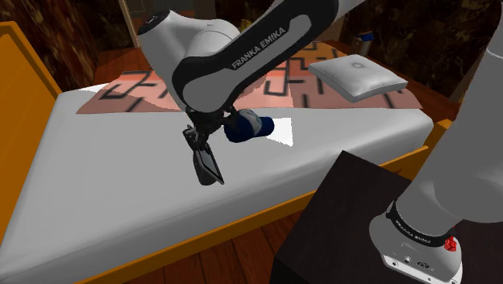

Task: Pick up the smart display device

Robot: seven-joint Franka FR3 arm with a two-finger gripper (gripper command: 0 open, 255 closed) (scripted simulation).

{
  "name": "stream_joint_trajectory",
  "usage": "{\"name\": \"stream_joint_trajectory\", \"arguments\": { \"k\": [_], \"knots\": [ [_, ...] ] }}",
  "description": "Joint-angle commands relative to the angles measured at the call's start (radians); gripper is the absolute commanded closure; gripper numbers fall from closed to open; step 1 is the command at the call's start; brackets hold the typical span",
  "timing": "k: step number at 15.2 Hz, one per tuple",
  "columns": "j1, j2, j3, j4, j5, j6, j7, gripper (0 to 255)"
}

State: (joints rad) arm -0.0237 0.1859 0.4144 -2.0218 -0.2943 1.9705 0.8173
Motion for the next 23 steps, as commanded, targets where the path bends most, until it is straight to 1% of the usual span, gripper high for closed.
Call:
{"name": "stream_joint_trajectory", "arguments": {
  "k": [1,5,8,9,16,18,19,23],
  "knots": [
    [0.022,0.1,-0.009,0.076,-0.049,-0.013,0.069,0],
    [0.075,0.288,-0.046,0.251,-0.118,-0.058,0.164,0],
    [0.116,0.429,-0.08,0.402,-0.153,-0.102,0.212,0],
    [0.124,0.455,-0.087,0.432,-0.157,-0.112,0.219,0],
    [0.131,0.511,-0.1,0.426,-0.178,-0.053,0.241,0],
    [0.132,0.516,-0.102,0.425,-0.179,-0.049,0.243,0],
    [0.132,0.516,-0.102,0.426,-0.179,-0.049,0.243,255],
    [0.132,0.516,-0.102,0.425,-0.18,-0.048,0.243,255]
  ]
}}
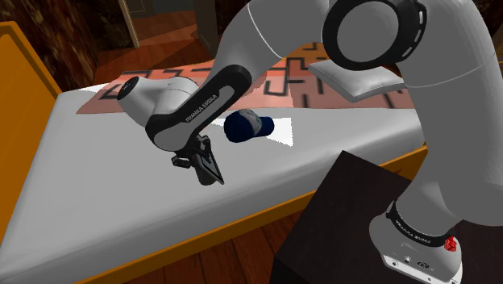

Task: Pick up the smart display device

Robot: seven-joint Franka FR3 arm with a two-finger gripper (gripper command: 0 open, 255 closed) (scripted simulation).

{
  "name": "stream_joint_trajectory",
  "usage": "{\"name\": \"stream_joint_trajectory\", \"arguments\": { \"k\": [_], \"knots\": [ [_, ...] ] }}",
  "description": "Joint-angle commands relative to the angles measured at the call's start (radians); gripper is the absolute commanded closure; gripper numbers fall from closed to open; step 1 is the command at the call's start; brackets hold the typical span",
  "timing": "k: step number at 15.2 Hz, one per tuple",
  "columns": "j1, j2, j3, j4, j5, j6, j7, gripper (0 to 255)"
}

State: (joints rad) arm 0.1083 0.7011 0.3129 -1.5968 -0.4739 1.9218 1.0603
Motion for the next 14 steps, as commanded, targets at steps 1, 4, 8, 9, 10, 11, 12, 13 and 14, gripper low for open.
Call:
{"name": "stream_joint_trajectory", "arguments": {
  "k": [1,4,8,9,10,11,12,13,14],
  "knots": [
    [0.0,0.001,0.0,0.0,0.0,0.001,0.0,255],
    [0.0,0.001,0.0,0.0,0.0,0.001,0.0,255],
    [-0.003,-0.024,0.006,0.002,0.009,-0.024,-0.01,255],
    [-0.004,-0.032,0.008,0.002,0.012,-0.033,-0.013,255],
    [-0.005,-0.04,0.009,0.003,0.015,-0.041,-0.016,255],
    [-0.006,-0.048,0.011,0.005,0.018,-0.049,-0.019,255],
    [-0.007,-0.056,0.013,0.006,0.021,-0.058,-0.022,255],
    [-0.008,-0.063,0.015,0.008,0.024,-0.067,-0.025,255],
    [-0.008,-0.071,0.016,0.01,0.027,-0.075,-0.029,255]
  ]
}}
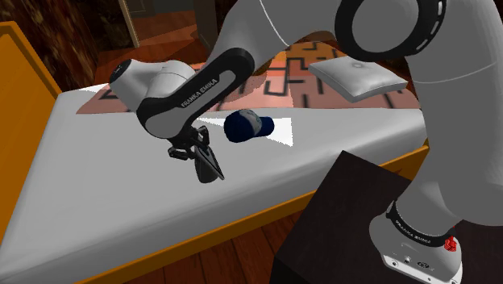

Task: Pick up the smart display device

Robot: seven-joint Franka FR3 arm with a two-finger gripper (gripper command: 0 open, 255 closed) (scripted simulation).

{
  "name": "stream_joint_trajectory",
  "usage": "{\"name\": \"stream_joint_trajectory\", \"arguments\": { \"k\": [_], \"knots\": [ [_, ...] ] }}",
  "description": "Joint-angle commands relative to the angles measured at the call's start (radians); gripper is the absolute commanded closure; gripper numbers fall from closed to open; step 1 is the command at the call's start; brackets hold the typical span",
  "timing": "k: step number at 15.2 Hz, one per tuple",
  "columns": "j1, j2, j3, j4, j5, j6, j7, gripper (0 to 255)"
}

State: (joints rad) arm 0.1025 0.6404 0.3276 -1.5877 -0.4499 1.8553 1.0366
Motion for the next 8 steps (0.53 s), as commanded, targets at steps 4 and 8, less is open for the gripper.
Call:
{"name": "stream_joint_trajectory", "arguments": {
  "k": [4,8],
  "knots": [
    [-0.005,-0.038,0.007,0.012,0.014,-0.045,-0.018,255],
    [-0.006,-0.053,0.01,0.019,0.02,-0.064,-0.025,255]
  ]
}}
